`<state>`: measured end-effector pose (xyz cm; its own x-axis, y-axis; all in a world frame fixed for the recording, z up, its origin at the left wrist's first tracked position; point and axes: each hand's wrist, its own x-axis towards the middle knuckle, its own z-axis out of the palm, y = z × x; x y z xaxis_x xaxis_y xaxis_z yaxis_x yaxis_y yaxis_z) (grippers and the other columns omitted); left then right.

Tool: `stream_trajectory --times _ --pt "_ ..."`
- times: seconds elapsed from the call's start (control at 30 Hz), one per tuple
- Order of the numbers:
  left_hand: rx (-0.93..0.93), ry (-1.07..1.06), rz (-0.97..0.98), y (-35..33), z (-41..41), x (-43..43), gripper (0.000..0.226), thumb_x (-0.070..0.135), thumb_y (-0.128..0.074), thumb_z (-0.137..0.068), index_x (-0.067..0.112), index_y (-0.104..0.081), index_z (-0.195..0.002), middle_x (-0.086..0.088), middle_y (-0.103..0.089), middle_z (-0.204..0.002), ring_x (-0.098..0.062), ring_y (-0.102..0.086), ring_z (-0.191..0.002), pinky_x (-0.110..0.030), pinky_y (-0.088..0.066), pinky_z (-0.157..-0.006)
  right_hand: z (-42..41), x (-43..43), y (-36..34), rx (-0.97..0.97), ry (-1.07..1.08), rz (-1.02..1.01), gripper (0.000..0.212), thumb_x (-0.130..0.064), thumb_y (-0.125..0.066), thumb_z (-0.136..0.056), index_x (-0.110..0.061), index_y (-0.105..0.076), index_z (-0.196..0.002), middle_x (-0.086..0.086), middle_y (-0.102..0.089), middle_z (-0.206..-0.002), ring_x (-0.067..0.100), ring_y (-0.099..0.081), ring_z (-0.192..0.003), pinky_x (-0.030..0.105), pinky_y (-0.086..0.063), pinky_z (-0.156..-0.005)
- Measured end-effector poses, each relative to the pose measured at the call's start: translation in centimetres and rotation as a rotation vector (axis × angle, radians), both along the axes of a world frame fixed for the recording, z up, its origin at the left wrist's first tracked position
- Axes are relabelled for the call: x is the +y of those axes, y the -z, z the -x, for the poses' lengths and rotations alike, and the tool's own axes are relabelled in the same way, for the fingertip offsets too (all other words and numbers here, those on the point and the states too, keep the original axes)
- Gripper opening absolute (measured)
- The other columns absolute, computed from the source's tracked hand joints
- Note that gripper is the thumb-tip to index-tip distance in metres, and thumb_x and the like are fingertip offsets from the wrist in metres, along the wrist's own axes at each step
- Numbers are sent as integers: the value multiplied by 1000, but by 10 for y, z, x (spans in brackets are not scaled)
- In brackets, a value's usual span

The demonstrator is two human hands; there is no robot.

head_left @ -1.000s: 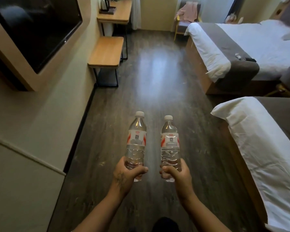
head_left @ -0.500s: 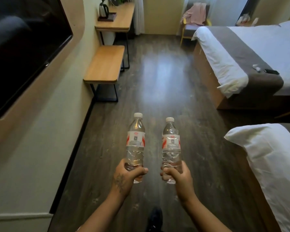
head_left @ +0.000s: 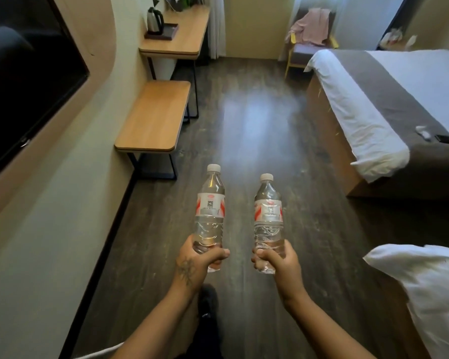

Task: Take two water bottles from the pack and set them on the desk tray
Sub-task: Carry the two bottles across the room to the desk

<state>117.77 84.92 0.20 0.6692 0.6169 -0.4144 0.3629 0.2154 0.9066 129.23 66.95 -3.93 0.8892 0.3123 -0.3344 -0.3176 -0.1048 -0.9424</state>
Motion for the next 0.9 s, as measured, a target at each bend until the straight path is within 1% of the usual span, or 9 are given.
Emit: stream_trajectory --times 0.1,0.17,0.27,0.33,0.43,0.5,0.63,0.73,0.9 --pt "-13 22 14 3 -63 50 48 28 -89 -56 13 -74 -98 3 -81 -77 -7 -76 -66 -14 -57 -55 -57 44 2 -2 16 11 58 -37 -81 -62 -15 -68 -114 19 -81 -102 48 -76 -99 61 -62 -90" --pt "-3 59 21 0 -103 83 55 33 -90 -52 10 -74 -99 -1 -82 -79 -8 -76 -66 -15 -58 -55 -94 74 2 14 32 29 57 -36 -81 -62 -15 -68 -114 20 -81 -103 48 -76 -97 60 -62 -89" --pt "-12 78 9 -11 -159 127 72 48 -86 -45 13 -72 -106 -9 -82 -89 -20 -80 -79 -24 -63 -63 -147 115 -1 35 61 29 55 -33 -83 -62 -16 -69 -113 19 -82 -98 40 -78 -88 51 -64 -80" --pt "-13 91 -8 -14 -198 154 76 49 -85 -45 11 -72 -109 -11 -81 -95 -28 -80 -85 -32 -65 -71 -182 141 -1 41 60 42 53 -32 -84 -62 -16 -70 -111 18 -82 -96 37 -78 -85 51 -64 -79" --pt "-12 88 0 -17 -252 184 64 38 -88 -52 9 -73 -106 -13 -82 -92 -30 -80 -83 -23 -63 -62 -233 172 -2 45 86 23 49 -30 -85 -63 -16 -71 -108 19 -81 -94 37 -76 -83 55 -62 -82" --pt "-12 91 -3 -16 -289 204 58 35 -88 -54 12 -73 -105 -8 -83 -89 -25 -80 -80 -19 -61 -58 -272 194 -2 46 95 20 49 -30 -85 -62 -15 -71 -107 20 -81 -95 37 -76 -84 56 -62 -83" --pt "-27 95 -4 -16 -367 239 69 45 -86 -46 17 -71 -107 -6 -81 -93 -22 -79 -82 -20 -63 -61 -352 237 -5 23 95 -1 58 -34 -83 -59 -11 -69 -110 23 -81 -101 47 -77 -94 61 -61 -90" --pt "-50 61 -10 -15 -433 266 65 45 -86 -44 19 -72 -102 -5 -82 -88 -22 -79 -82 -19 -62 -60 -420 269 -9 11 70 -21 62 -34 -81 -57 -9 -68 -112 27 -79 -105 49 -75 -96 63 -60 -92" --pt "-31 36 -34 -18 -543 310 76 47 -86 -44 15 -71 -111 -12 -80 -100 -31 -78 -94 -43 -67 -82 -535 316 -14 12 17 -26 64 -38 -80 -56 -9 -67 -112 29 -78 -107 57 -71 -104 68 -58 -95"
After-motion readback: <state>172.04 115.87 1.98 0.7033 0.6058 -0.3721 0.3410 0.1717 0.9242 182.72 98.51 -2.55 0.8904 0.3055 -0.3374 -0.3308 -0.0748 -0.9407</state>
